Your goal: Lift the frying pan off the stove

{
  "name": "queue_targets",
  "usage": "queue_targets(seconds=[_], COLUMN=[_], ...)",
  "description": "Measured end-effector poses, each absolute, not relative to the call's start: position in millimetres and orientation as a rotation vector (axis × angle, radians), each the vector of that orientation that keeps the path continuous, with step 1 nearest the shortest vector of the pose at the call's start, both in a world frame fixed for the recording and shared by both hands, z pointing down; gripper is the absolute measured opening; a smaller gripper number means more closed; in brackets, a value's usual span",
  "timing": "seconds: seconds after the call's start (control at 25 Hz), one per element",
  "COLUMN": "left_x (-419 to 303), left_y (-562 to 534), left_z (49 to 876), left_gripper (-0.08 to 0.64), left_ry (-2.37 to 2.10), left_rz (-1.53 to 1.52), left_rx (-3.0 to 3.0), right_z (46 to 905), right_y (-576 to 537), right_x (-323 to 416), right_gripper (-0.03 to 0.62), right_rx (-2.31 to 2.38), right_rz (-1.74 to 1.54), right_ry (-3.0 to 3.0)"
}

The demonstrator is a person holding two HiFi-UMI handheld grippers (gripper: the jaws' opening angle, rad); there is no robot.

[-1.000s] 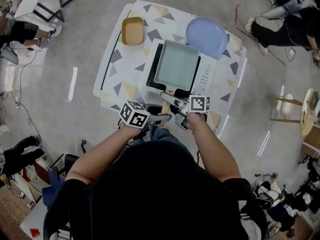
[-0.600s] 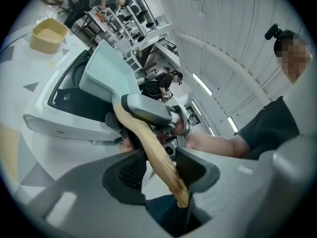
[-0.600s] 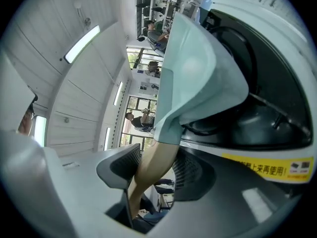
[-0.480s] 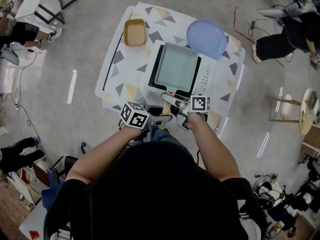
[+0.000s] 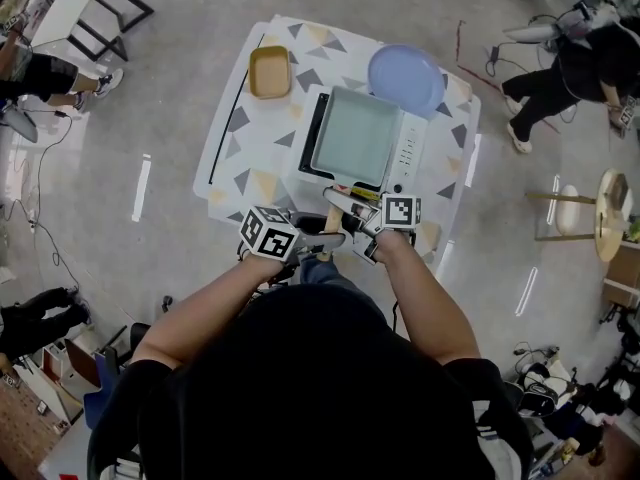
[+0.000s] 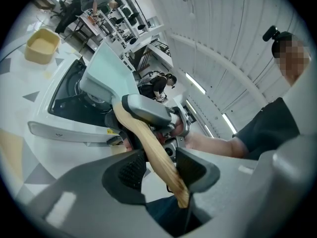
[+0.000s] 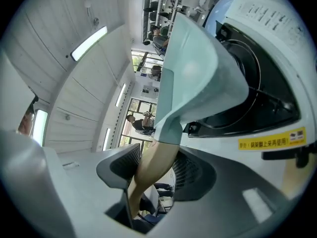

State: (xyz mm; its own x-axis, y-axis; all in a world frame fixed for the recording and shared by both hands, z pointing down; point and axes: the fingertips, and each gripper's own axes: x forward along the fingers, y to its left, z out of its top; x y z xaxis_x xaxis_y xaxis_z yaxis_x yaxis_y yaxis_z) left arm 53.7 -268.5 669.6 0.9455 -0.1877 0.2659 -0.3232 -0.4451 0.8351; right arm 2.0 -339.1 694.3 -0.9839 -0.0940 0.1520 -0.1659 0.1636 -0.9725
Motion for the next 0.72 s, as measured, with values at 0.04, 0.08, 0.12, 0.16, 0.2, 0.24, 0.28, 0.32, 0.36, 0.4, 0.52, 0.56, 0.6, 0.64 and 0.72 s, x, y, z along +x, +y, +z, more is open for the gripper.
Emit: queue_targets(seconds=[0.04, 0.08, 0.12, 0.16, 0.2, 0.24, 0.28, 0.32, 0.36, 0.4, 0.52, 0.56, 0.6, 0.64, 0.72], left_x=[54, 53, 53, 52, 51, 51, 50, 49, 48, 47, 47, 46, 46, 46, 45], left_y=[-266, -264, -262, -260, -257, -254, -251, -248, -245, -242, -232, -229, -226, -223, -216], left_z=[666, 663, 659, 655, 651, 647, 643, 639, 635, 631, 618, 614, 609, 605, 597], left_gripper=[0.190, 0.190, 0.190, 0.190, 0.192, 0.192, 0.192, 0.192, 0.192, 0.192, 0.193, 0.193, 0.193, 0.193, 0.193], left_ry=[-0.362, -0.361, -0.359, -0.358, -0.356, -0.354, -0.351, -0.348, -0.346, -0.342, -0.328, -0.323, -0.317, -0.311, -0.297], left_rz=[0.159, 0.157, 0.157, 0.159, 0.161, 0.161, 0.160, 0.160, 0.162, 0.166, 0.178, 0.177, 0.177, 0.176, 0.176], left_rx=[2.053, 2.062, 2.073, 2.085, 2.098, 2.110, 2.121, 2.132, 2.145, 2.158, 2.198, 2.211, 2.223, 2.234, 2.255], right_z=[690, 686, 682, 678, 673, 668, 664, 659, 654, 649, 632, 626, 621, 616, 607], right_y=[-337, -336, -334, -332, -329, -327, -325, -322, -319, -317, -308, -306, -304, -301, -295], right_x=[2, 2, 2, 1, 1, 0, 0, -1, -2, -2, -3, -3, -4, -4, -4], right_gripper=[0.233, 0.233, 0.233, 0.233, 0.233, 0.233, 0.233, 0.233, 0.233, 0.233, 0.232, 0.233, 0.233, 0.233, 0.233], right_rx=[0.267, 0.271, 0.274, 0.276, 0.278, 0.280, 0.283, 0.288, 0.294, 0.301, 0.319, 0.325, 0.331, 0.338, 0.353], right_rz=[1.971, 1.963, 1.955, 1.949, 1.944, 1.939, 1.934, 1.927, 1.917, 1.902, 1.852, 1.837, 1.823, 1.812, 1.792], right_ry=[-2.362, -2.372, -2.382, -2.393, -2.405, -2.417, -2.428, -2.438, -2.448, -2.459, -2.497, -2.511, -2.525, -2.537, -2.558])
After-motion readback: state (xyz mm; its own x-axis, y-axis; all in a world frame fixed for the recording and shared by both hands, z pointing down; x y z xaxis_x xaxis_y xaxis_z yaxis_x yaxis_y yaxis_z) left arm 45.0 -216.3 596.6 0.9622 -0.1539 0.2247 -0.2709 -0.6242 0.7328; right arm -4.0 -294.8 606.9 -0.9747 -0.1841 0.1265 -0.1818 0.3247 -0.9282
